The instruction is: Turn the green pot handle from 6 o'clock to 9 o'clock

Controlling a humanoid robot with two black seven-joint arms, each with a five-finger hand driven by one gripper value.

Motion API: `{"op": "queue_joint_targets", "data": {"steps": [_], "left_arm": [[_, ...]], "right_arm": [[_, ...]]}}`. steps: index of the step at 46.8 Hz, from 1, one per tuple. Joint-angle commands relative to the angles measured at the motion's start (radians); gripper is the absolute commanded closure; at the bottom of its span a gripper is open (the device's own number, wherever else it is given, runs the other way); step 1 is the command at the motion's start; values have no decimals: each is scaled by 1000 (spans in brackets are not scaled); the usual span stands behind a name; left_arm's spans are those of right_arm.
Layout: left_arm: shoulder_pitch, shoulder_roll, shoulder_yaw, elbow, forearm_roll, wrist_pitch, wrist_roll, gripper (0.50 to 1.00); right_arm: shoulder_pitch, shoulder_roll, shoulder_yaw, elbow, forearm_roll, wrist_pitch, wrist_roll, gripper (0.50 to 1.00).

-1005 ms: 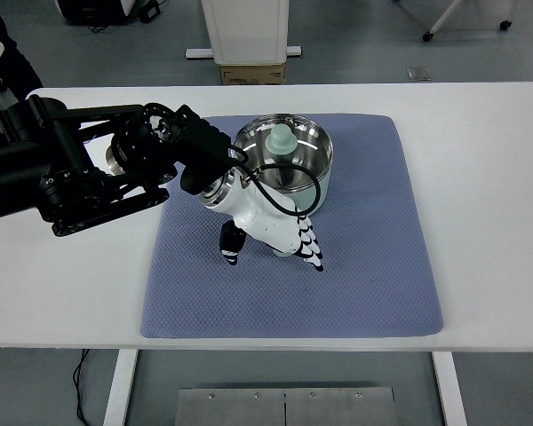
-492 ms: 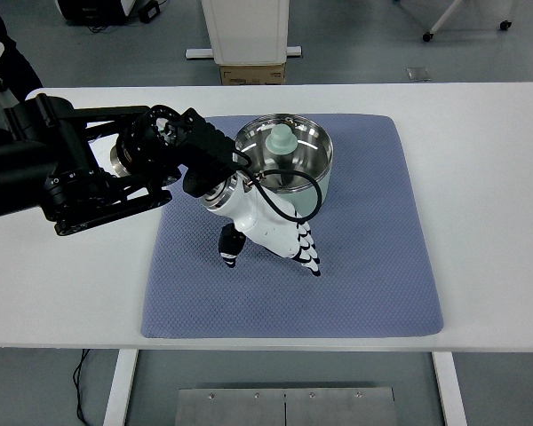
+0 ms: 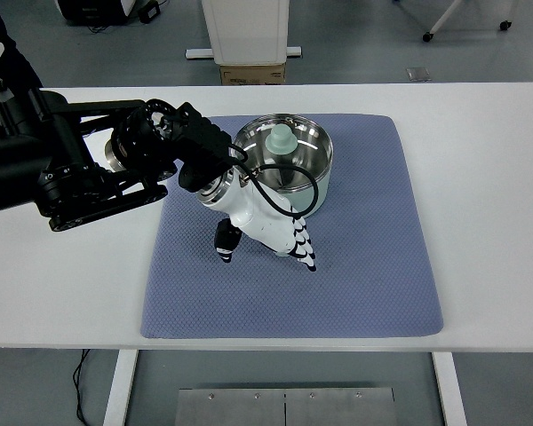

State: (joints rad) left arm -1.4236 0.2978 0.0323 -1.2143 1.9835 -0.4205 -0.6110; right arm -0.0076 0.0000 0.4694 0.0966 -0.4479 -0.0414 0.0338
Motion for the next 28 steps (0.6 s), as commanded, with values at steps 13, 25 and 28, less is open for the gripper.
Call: {"op": "queue_joint_targets", "data": {"steps": [13,25,28], "left_arm": [[-14,1,8,-2,1,-78,0,500],[-15,4,23,-2,0,-83,0,500],[-23,6,23,-2,1,-84,0,500]], "right_arm": [[0,0,0,0,0,0,0,500],[0,0,0,0,0,0,0,500],[0,0,0,0,0,0,0,500]]}}
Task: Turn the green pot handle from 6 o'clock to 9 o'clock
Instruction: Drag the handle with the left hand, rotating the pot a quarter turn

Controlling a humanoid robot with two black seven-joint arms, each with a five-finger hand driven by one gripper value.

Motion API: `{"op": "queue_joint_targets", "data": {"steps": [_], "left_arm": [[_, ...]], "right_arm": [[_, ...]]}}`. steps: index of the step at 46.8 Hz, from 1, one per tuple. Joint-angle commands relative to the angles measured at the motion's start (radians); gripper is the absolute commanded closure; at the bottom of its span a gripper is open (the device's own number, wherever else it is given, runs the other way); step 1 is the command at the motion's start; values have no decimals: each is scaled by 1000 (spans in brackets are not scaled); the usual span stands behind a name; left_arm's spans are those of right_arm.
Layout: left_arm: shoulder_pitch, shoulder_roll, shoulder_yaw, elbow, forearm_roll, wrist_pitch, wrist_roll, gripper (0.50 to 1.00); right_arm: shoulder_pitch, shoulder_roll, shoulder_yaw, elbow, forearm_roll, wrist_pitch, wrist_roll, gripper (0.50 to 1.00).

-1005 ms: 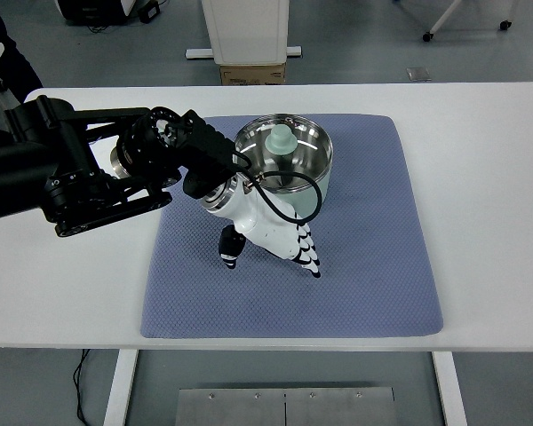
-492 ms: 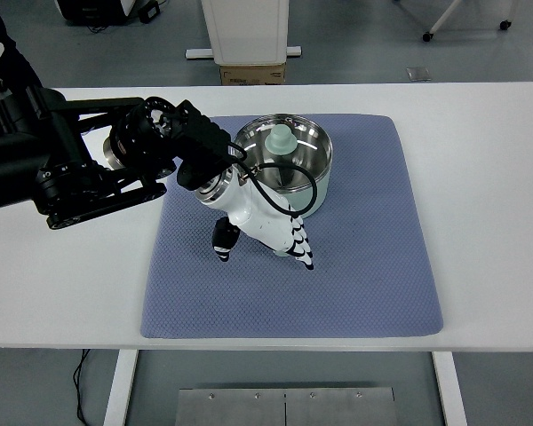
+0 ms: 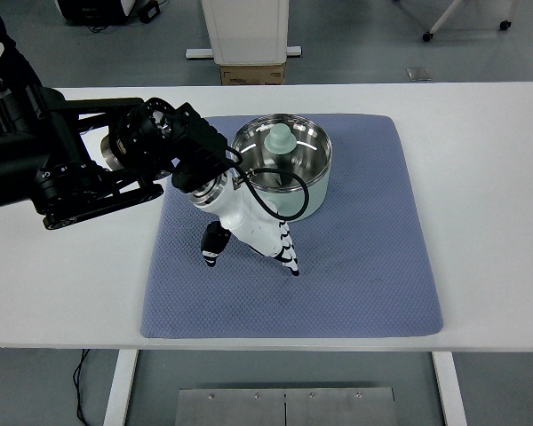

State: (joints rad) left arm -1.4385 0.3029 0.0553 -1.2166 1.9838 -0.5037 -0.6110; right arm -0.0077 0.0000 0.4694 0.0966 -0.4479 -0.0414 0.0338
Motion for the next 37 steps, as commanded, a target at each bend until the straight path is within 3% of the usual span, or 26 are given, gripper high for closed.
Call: {"op": "queue_joint_targets", "data": {"steps": [1,37], "left_arm": [[-13,1,0,0,1,-1,0,500],[-74,77,116,0,1,-3,0,500]], "right_arm": [[0,0,0,0,0,0,0,500],[0,0,0,0,0,0,-2,500]]}}
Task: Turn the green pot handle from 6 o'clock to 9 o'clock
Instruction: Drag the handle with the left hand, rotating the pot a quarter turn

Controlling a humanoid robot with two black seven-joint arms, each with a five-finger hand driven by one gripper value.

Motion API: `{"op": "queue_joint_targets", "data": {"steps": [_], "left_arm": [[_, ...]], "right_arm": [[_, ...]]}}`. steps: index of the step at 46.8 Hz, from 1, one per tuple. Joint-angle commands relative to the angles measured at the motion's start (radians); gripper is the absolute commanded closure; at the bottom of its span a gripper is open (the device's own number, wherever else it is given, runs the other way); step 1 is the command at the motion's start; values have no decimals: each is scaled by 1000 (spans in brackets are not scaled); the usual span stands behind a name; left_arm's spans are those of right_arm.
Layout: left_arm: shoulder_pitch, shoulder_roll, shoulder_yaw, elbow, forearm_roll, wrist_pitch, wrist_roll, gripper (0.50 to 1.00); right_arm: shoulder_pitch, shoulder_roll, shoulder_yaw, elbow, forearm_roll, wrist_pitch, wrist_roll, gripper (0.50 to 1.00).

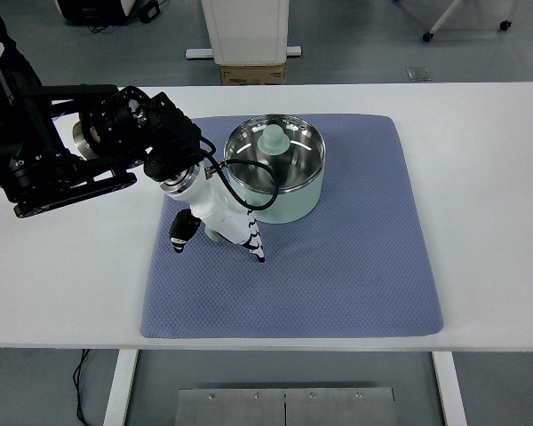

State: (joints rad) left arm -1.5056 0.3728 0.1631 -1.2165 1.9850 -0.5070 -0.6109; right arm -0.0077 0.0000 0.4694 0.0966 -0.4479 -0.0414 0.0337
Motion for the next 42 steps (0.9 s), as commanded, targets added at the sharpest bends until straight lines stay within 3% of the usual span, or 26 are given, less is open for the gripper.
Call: {"op": "queue_joint_targets", "data": {"steps": [1,28,42], "left_arm": [[-8,12,13,0,0,1,0,500],[-4,129,46,18,78,35,0,500],[16,129,55,140,80,102,0,500]], "right_arm": [[0,0,0,0,0,0,0,500],[0,0,0,0,0,0,0,500],[0,0,0,0,0,0,0,500]]}}
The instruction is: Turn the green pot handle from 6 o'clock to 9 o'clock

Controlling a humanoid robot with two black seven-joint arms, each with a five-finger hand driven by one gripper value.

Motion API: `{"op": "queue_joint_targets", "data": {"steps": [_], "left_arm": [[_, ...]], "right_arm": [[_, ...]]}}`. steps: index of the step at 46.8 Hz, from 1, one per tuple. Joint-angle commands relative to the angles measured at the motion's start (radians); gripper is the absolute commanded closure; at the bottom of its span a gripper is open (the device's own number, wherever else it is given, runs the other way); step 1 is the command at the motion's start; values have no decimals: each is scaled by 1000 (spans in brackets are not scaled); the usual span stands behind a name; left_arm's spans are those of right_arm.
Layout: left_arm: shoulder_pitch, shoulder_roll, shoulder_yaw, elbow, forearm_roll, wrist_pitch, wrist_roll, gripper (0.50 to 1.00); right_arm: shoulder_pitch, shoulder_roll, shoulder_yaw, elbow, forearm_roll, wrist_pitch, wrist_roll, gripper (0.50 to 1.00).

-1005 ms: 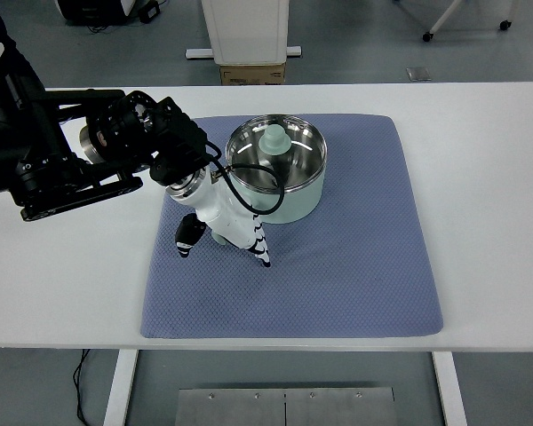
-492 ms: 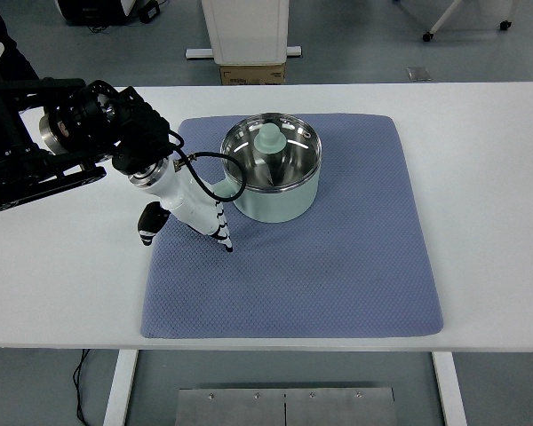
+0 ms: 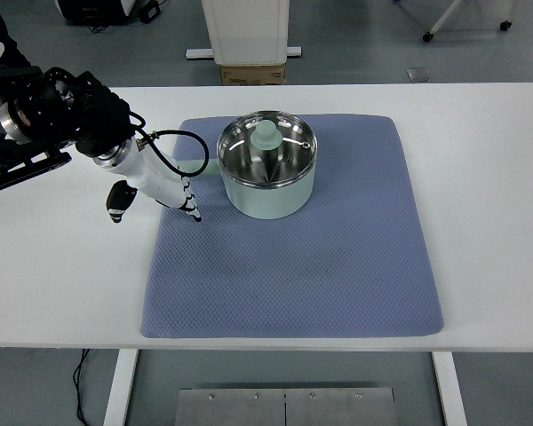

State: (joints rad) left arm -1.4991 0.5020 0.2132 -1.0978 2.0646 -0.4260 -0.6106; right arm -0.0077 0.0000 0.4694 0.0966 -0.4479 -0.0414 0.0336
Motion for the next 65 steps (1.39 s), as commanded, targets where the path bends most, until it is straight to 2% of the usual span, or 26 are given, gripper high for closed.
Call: {"op": "queue_joint_targets", "data": {"steps": [1,17,24,40,53,59,65], "left_arm": [[11,0,5,26,0,27,0,500],[11,-5,5,16,-34,36,0,500],[-1,4,5,-36,-47,33,0,500],[-107,104,-5,-68,-116,32,0,500],[-127,153,-66,-25,-447,39,0,500],[-99,153,-66,-2,-697,46,0,500],[-73,153,-66,27,-944,87,0,500]], "right_arm": [[0,0,0,0,0,0,0,500],[0,0,0,0,0,0,0,500],[0,0,0,0,0,0,0,500],[0,0,0,0,0,0,0,500],[0,0,0,0,0,0,0,500],[0,0,0,0,0,0,0,500],[0,0,0,0,0,0,0,500]]}}
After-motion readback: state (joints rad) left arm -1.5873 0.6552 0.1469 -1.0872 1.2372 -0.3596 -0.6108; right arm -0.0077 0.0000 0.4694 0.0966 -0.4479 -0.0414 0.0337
